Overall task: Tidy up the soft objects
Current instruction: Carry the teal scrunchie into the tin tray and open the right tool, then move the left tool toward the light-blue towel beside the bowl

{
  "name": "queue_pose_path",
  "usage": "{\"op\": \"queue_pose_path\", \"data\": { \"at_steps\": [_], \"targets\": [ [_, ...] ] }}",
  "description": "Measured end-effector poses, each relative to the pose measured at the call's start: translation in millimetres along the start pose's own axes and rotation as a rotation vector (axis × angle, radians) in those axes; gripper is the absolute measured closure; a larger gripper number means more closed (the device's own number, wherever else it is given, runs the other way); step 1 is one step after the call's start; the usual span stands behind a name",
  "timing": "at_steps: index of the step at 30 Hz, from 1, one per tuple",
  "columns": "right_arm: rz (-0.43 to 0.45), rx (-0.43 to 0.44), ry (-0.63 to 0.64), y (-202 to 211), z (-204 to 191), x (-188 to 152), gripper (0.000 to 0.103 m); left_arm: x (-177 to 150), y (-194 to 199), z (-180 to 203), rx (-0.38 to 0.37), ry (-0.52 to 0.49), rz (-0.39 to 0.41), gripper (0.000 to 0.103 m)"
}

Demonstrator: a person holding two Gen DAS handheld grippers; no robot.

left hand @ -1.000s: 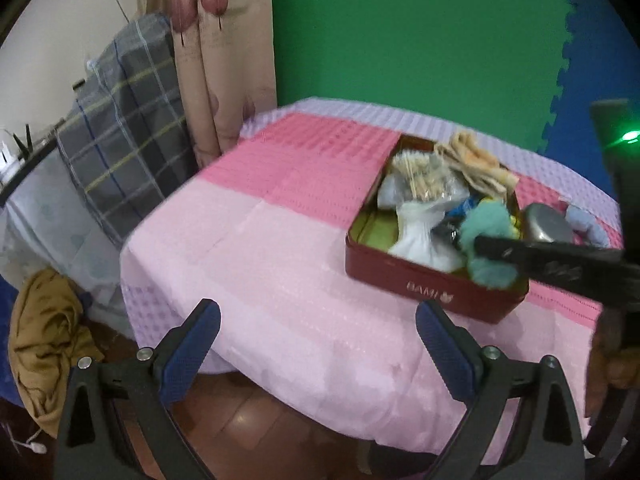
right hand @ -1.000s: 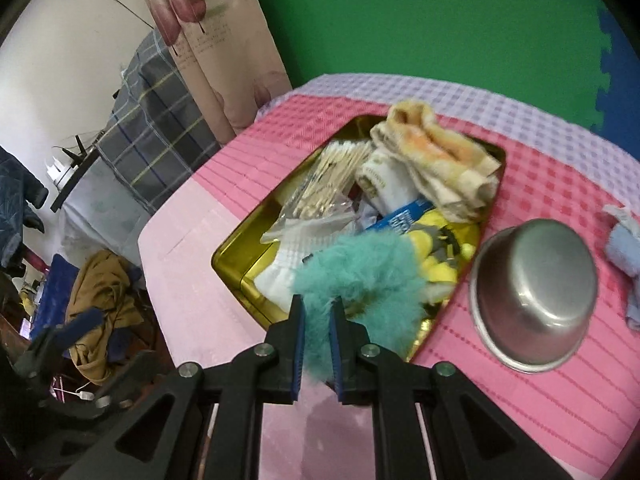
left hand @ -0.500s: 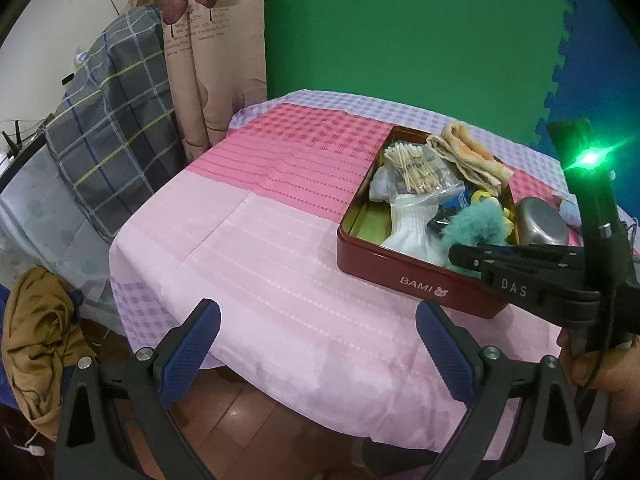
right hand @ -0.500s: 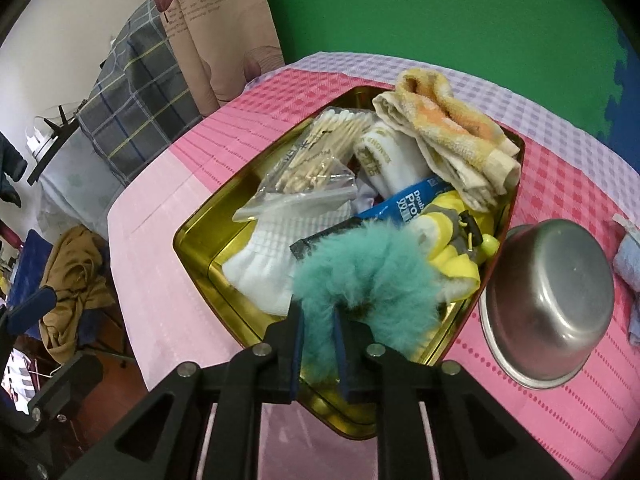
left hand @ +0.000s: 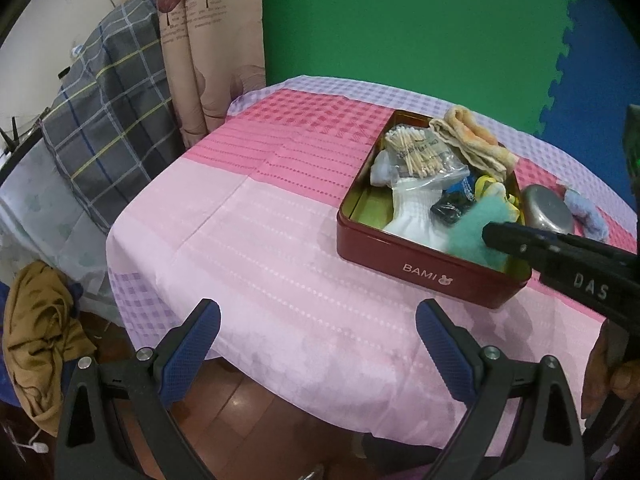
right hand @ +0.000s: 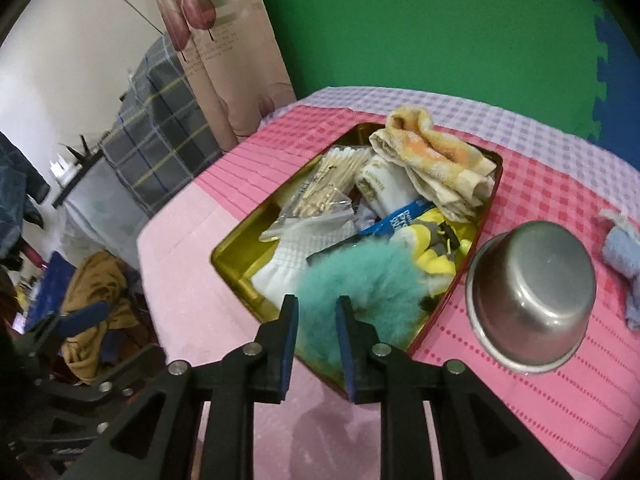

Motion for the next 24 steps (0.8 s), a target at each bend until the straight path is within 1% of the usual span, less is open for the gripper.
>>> {"op": "queue_pose_path", "data": {
  "at_steps": [1,2,3,4,6,10,12,14,15,17,18,22,24],
  "targets": [
    [-0.013,-0.009,0.002,-1.8,0.4,-0.3,0.061,-0.3,0.8,1.6,0.005,-0.005,0.004,0.006],
    [-0.034,-0.043,0.003,-5.4,2.3,-1.1,0.06,-0.4,1.4,2.4,0.008,-0.009,0.007,0.006],
    [-0.036,-0.062,0.0,-6.1,3.5,-1.0,0.06,-0.8,2.2,3.1,0.01,-0.013,0.01,0.006],
    [-0.027,-0.06,-0.007,-3.7,5.0,-1.4,0.06,-1.1,3.1,3.7,0.011,-0.017,0.013,0.006],
    [0.001,-0.039,-0.025,3.1,7.1,-1.1,0.06,-1.0,4.0,4.1,0.017,-0.02,0.02,0.006],
    [0.056,-0.05,-0.037,20.4,11.6,-6.2,0.06,-0.4,2.6,5.2,0.038,-0.037,0.026,0.006],
    [0.101,-0.088,-0.058,33.6,19.4,-14.5,0.06,-0.2,2.3,5.3,0.029,-0.041,0.024,0.006],
    [0.127,-0.129,-0.095,45.0,35.9,-26.9,0.06,-0.6,4.6,6.9,0.021,-0.047,0.033,0.006],
    [0.136,-0.16,-0.12,49.9,47.4,-35.3,0.06,-1.0,6.1,7.6,0.026,-0.052,0.04,0.006],
    [0.134,-0.261,-0.166,56.6,75.6,-53.9,0.06,-1.9,7.9,11.5,0.043,-0.073,0.053,0.006],
    [0.123,-0.327,-0.197,60.1,94.8,-65.8,0.06,-1.9,7.7,12.9,0.044,-0.081,0.053,0.006],
    [0.078,-0.504,-0.333,80.3,174.2,-113.0,0.06,-3.9,5.0,19.6,0.05,-0.109,0.043,0.006],
    [0.056,-0.567,-0.397,92.6,209.4,-134.6,0.06,-5.2,4.1,22.3,0.062,-0.12,0.043,0.006]
  ]
}}
Point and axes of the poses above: each gripper's, at about its wrist camera, not at the fingertips, and y roughly against the way its jaws point, z to its right, x to its top, the point moved 4 cm from there along -y, roughly the way its jaws point, and after that the axes turned 11 degrees about -z, right-handed, at the moved point
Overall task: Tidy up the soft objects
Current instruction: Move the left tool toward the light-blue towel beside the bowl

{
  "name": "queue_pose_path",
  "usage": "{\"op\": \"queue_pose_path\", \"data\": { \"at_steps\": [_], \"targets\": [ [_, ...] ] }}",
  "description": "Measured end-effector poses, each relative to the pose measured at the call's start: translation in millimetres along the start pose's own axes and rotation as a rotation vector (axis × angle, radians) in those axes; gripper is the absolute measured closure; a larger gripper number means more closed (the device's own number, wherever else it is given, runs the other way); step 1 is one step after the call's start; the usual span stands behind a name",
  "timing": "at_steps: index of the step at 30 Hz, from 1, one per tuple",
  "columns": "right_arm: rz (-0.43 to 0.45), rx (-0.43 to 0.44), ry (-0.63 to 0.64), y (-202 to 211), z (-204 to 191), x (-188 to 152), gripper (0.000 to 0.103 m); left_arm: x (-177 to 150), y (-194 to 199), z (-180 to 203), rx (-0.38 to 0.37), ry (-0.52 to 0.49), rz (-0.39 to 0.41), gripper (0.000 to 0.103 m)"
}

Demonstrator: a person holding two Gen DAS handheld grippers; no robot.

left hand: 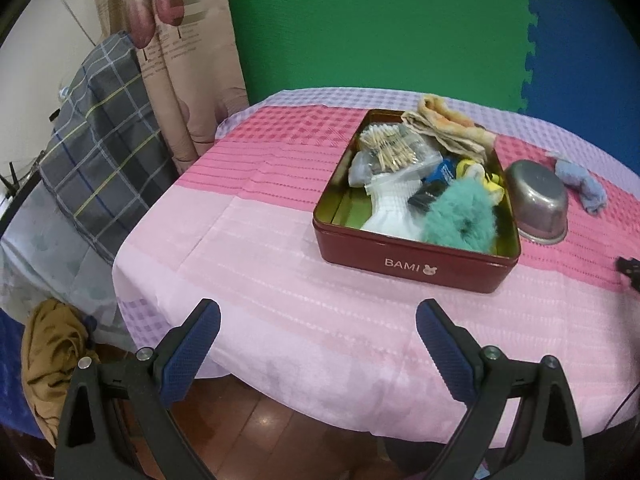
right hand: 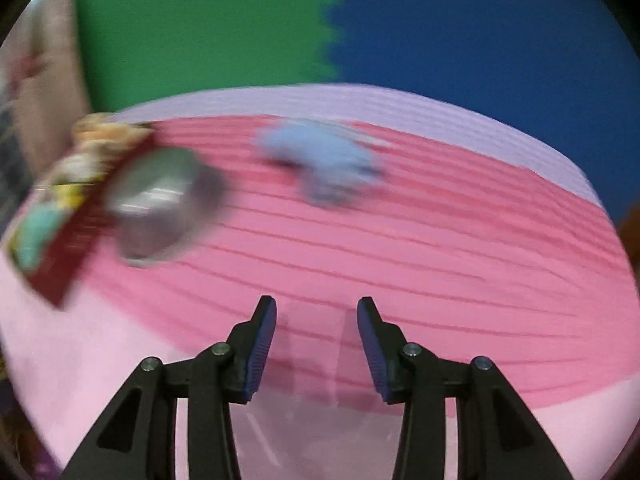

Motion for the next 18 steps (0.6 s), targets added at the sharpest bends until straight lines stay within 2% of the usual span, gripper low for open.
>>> {"op": "queue_pose_path", "data": {
  "at_steps": [4,6,7,8,9,11,14,18],
  "targets": [
    [0.003,-0.137,-0.099,-2.7,74.2,-5.9,0.054,-2.5,-2.5,7.9,0.031,-0.028,0.0,0.006],
    [0.006,-0.19,-0.134,-3.5,101.9,-6.2,0.047,-4.0,-4.0,12.3,0.044,-0.047,0.001,0.005],
    [0.013,-0.201,-0.153,-5.2,114.7,-6.7,0.039,-5.1,-4.7,15.8,0.055,-0.062,0.002,0.005],
    [0.011,-0.186,-0.186,-7.1,128.4,-6.9,0.034,-6.0,-5.5,19.0,0.065,-0.077,0.003,0.005],
    [0.007,-0.146,-0.236,-8.4,141.0,-7.5,0.033,-7.1,-5.9,22.5,0.075,-0.094,0.005,0.005],
    [0.011,-0.129,-0.285,-8.7,151.3,-7.6,0.033,-10.0,-6.0,31.4,0.09,-0.13,0.011,0.005],
    [0.004,-0.162,-0.265,-9.8,147.9,-8.7,0.033,-13.5,-3.5,43.1,0.107,-0.175,0.03,0.005],
    [0.009,-0.141,-0.279,-9.0,152.0,-11.5,0.032,-21.0,0.0,62.9,0.125,-0.247,0.044,0.005]
  ]
}}
Point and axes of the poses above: each gripper's, at about its wrist camera, not at the fingertips, and y roughly against the way its jaws point, z to its right, x to its top, the point moved 4 cm from there along -y, roughly the way its jaws point, and after that the axes turned 11 degrees about -z, right-handed, at the moved point
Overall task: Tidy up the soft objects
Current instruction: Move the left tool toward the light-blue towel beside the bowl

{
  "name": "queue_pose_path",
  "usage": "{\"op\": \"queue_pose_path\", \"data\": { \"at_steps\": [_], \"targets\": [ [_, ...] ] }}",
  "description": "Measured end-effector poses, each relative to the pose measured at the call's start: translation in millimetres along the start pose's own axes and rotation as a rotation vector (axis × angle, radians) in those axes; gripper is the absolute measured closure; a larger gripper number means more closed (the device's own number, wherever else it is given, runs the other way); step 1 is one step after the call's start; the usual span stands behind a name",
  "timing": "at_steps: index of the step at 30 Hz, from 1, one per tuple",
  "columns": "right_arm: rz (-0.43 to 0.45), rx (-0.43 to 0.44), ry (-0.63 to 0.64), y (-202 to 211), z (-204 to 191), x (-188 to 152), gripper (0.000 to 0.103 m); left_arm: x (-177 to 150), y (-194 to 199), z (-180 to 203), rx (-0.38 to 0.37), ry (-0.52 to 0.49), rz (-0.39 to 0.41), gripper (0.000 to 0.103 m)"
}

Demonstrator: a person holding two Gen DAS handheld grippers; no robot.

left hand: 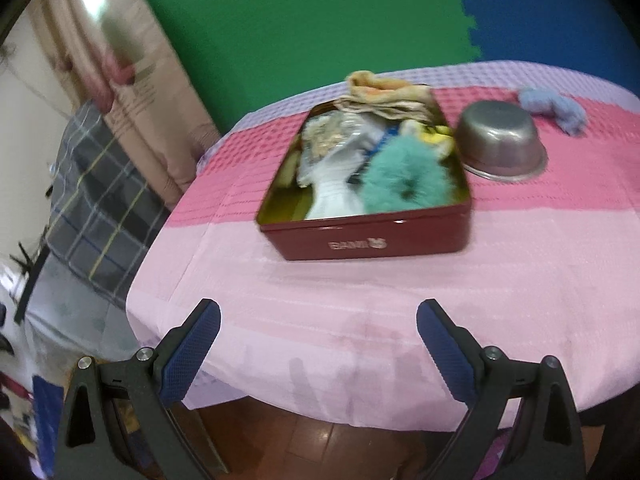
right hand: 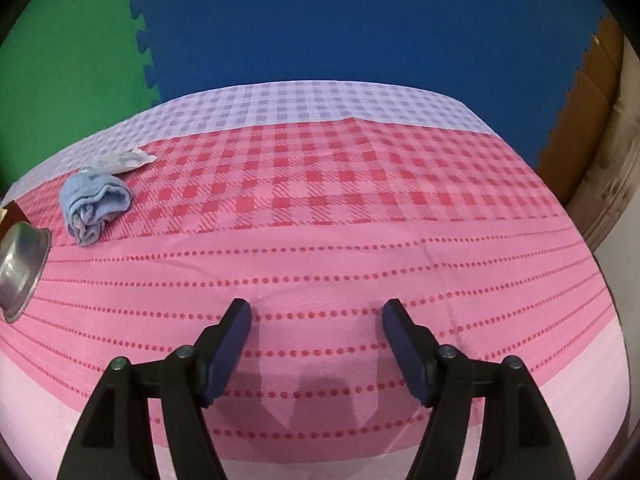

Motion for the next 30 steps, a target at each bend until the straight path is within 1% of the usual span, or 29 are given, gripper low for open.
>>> {"op": "queue_pose_path", "data": {
  "at_steps": [3,5,12,18,27,30],
  "targets": [
    [0.0,-0.011,0.001,-0.6,-0.5,0.4,0.031,0.2,6.0,16.7,-0.006,-0.041,0.003,0.005],
    [0.0,-0.009,-0.003,1.4,0.3,0.7,0.026,2.4,10.9,28.8,-0.017,-0.062,0.006,0.005],
    [-0.004,-0.018,-0.01,1.6,0.4,-0.7,0.025,18.8,27.1,72.2,-0.084,-0.147,0.027,0.005],
    [-0.006,-0.019,-0.013,-0.6,-1.9,1.0,0.025,39.7,43.5,114.9,-0.149,-0.224,0.05,0.005],
    [-0.006,-0.012,-0.013,-0.5,-3.2,0.4,0.023,73.5,58.1,172.1,-0.223,-0.299,0.067,0.005],
    [-0.005,-0.004,-0.015,-0.5,-3.5,0.5,0.022,89.6,58.7,189.5,-0.281,-0.311,0.052,0.005]
  ]
}}
Point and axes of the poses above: each gripper's, at about its wrist camera, not at the fingertips, and y roughly against the way its jaws point, z to its right, x to its top, the point moved 4 cm from there along -y, roughly the way its jaws point, and after that the axes turned 11 degrees about -z, right-handed, at the moved point
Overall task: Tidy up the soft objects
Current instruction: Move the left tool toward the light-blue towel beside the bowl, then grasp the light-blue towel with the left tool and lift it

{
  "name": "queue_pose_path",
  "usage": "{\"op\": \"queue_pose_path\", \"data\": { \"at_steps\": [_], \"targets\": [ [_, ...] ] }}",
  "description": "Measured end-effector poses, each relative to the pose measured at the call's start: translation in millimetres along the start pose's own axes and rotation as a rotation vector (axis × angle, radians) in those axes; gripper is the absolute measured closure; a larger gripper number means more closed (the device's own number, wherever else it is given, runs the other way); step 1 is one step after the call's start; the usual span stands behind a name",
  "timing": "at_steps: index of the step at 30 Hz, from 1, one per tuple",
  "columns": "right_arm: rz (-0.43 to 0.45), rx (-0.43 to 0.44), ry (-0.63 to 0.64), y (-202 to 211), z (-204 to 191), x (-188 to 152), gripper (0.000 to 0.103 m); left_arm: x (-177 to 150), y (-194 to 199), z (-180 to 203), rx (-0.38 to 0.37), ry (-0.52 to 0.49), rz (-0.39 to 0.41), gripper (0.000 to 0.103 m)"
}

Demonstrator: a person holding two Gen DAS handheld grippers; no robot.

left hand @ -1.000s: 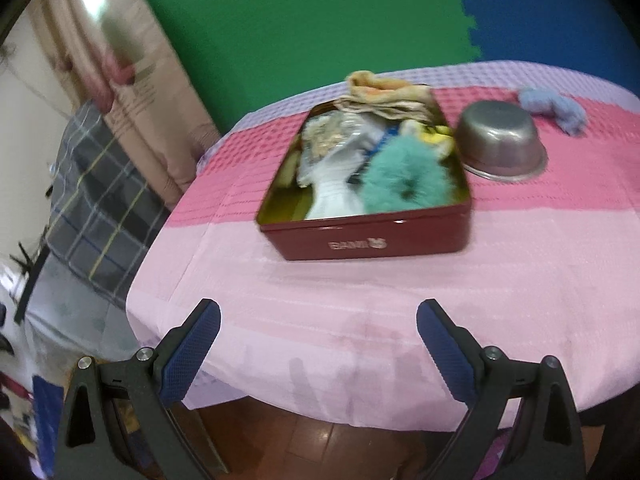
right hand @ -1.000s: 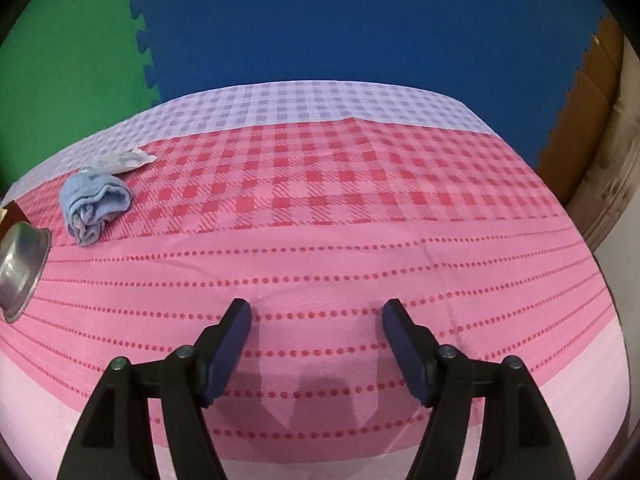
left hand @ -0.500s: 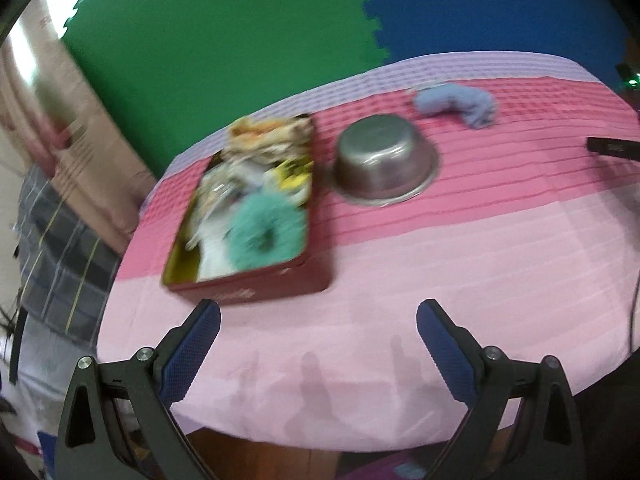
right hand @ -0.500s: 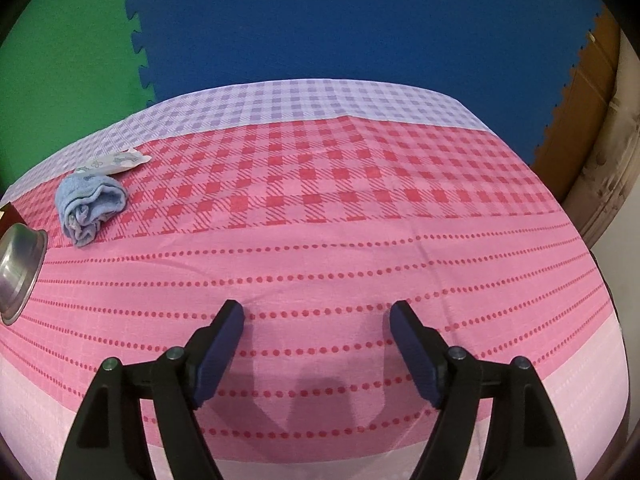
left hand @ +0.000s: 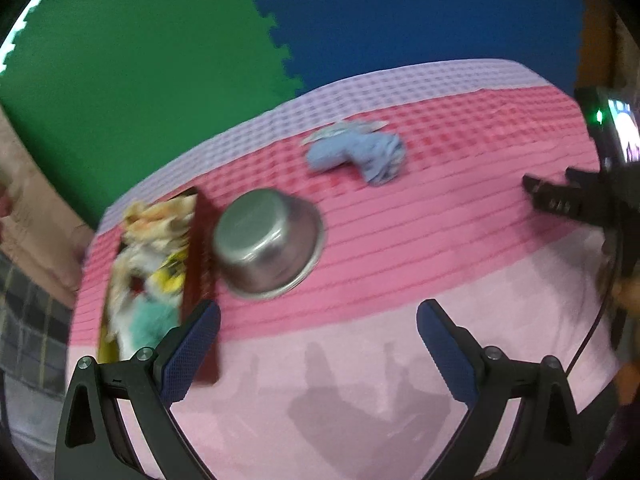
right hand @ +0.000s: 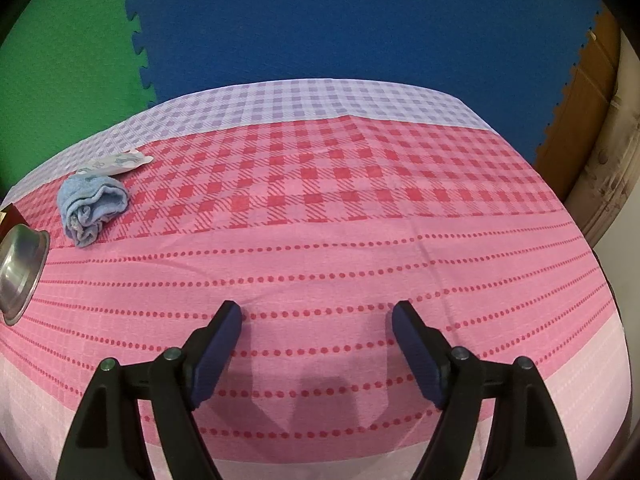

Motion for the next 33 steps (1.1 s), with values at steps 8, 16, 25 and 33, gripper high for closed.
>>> {"op": "queue_pose_path", "data": {
  "at_steps": [8,16,25,33],
  "targets": [
    [0.003,0.02,-0.008,1.4,0.2,-0.9,0.02,72.9,-33.6,0.7,-0.254,0.103,-0.094,0.005],
    [0.014,0.053,-0.033,6.4,2.8,-5.0,0.018,124.7,-77.6,-3.1,-0.442,0.228,-0.204,0.005],
    [0.026,0.096,-0.052,9.2,4.3,-5.7,0.018,142.1,-124.1,-14.6,-0.527,0.4,-0.293,0.006],
    [0.032,0.121,-0.062,10.9,3.9,-6.8,0.018,163.0,-150.1,-7.0,-0.542,0.442,-0.325,0.006]
  ]
}}
Point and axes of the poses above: each gripper's, at about its wrist camera, not at the fingertips, and y roughly against the way its jaws point, z to its right, x to its top, the point moved 4 cm from there along -y, roughly the way its jaws point, and after that the axes turned 11 degrees about -z, right-handed, at the moved point
